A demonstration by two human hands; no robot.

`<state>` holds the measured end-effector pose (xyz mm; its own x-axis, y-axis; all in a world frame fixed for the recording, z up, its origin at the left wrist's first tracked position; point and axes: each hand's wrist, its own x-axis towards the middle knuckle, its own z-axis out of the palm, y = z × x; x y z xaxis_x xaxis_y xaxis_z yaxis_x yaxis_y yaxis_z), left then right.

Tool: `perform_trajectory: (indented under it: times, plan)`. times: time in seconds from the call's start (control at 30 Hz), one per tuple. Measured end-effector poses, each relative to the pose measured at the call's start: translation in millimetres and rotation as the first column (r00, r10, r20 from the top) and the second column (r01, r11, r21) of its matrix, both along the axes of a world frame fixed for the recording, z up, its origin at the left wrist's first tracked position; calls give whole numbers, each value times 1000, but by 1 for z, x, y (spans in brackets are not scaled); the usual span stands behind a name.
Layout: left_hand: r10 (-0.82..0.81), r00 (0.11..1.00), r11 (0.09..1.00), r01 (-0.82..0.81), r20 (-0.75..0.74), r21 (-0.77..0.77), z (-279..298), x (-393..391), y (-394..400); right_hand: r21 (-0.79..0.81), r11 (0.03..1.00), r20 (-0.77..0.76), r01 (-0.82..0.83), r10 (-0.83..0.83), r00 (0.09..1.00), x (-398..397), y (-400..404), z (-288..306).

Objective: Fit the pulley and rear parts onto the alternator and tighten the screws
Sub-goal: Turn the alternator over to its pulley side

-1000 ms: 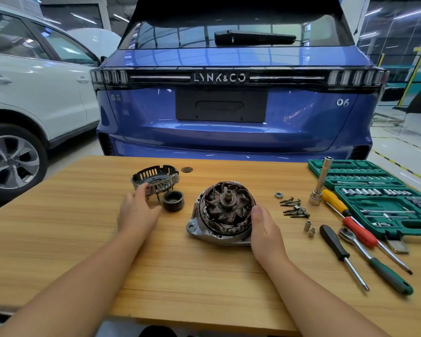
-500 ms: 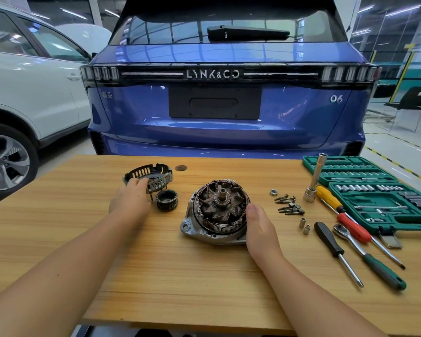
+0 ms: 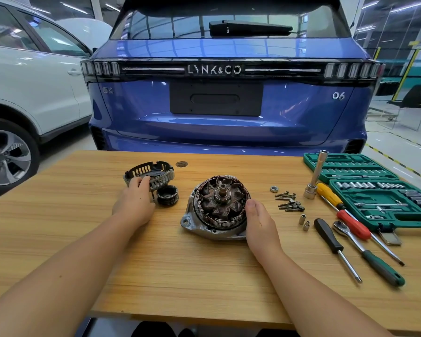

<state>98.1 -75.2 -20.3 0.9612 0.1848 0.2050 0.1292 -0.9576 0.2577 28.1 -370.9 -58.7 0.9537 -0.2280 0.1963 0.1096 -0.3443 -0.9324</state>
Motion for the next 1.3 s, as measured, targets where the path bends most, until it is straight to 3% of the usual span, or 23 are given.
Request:
perform_trajectory:
  times: [0.17,0.27,0.37,0.43,0.53,0.8,1.17,1.3]
  plan:
    - [44,998,999,-45,-51,-3,-2,-17,-7,14,1000,-24,10,-9,1000,-1,1,2]
    - [113,982,993,-110,152,-28,-10,-34,-21,32,999,-34,0,1,999,-1,2,3]
    - [90,926,965,10,366,-264,-18,-47,-49,40,999,-40,-3,4,999,-2,2,4]
    - [6,956,849,150,293,-507,-19,-54,-77,32,999,-50,-10,12,999,-4,2,5]
    - [-87,986,584,168,144,-795,-20,-66,-109,34,999,-57,-22,24,998,-7,0,5]
    - [-139,980,529,197,144,-826,-31,-71,-104,81,996,-58,-45,50,997,-12,-3,6]
    - [-122,977,597,211,172,-774,-33,-70,-104,42,998,-55,-36,38,998,-14,-2,7]
    - [-95,982,582,187,163,-791,-34,-68,-105,28,999,-53,-30,32,998,-14,-1,8]
